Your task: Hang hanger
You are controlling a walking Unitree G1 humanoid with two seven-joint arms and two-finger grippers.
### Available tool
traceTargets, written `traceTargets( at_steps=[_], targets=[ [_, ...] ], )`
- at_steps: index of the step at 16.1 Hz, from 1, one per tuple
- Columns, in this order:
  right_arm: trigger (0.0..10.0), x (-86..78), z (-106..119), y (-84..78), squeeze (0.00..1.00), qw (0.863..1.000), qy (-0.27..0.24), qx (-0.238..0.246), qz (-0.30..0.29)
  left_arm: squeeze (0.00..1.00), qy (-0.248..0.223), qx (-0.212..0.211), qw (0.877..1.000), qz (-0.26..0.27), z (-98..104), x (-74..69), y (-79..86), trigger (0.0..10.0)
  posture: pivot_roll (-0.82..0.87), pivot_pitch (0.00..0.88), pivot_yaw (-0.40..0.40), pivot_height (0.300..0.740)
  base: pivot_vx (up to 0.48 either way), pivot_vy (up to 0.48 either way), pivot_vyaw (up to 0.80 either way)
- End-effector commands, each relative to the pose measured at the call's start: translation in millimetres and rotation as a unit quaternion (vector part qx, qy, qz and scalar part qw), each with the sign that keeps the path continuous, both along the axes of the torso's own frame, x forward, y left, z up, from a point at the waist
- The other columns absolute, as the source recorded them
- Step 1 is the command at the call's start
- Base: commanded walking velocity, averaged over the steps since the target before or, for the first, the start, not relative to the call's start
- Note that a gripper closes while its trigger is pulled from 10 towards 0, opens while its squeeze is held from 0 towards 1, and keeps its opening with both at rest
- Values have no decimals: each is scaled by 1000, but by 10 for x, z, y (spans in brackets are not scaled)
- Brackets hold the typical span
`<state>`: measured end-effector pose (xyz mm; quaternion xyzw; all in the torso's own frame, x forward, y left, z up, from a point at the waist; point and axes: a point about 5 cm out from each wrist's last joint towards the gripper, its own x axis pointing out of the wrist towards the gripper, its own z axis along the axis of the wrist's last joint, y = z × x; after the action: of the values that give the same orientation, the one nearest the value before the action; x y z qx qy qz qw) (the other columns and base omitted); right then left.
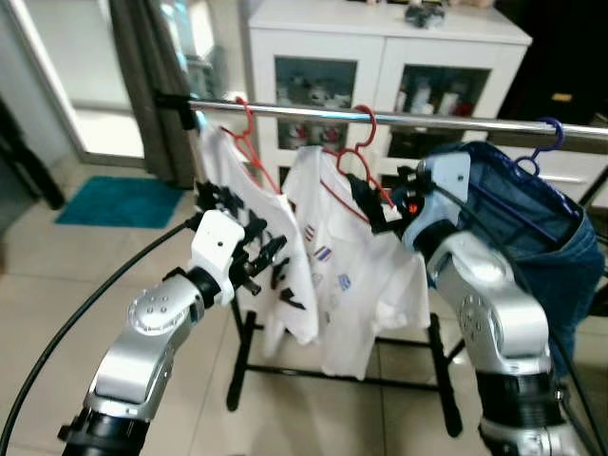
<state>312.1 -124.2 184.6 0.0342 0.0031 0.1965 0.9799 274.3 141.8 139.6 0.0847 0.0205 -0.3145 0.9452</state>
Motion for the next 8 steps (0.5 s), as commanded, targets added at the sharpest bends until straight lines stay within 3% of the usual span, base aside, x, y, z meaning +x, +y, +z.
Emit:
traceTargets(
  at_steps=[1, 2, 6, 8],
  targets=[
    [10000, 35, -23, 13, 1000, 1000, 9, -18, 3, 0, -12, 2, 1000, -12, 50, -6, -24, 10000, -40, 0, 5, 740, 0, 0, 0],
    [10000, 96, -54, -6, 1000, 999, 16, -45, 0, 0, -13, 3, 1000, -9, 50, 6, -23, 10000, -39, 0, 4, 740, 0, 0, 0],
    [10000, 225, -117, -108, 1000, 996, 31, -75, -44, 0, -12, 1, 1000, 9, 45, 44, -6, 10000, -38, 0, -2, 740, 0, 0, 0],
    [10000, 367, -126, -187, 1000, 994, 30, -92, -59, 0, -11, -4, 1000, -12, 63, 28, -36, 10000, -38, 0, 0, 740, 0, 0, 0]
  ],
)
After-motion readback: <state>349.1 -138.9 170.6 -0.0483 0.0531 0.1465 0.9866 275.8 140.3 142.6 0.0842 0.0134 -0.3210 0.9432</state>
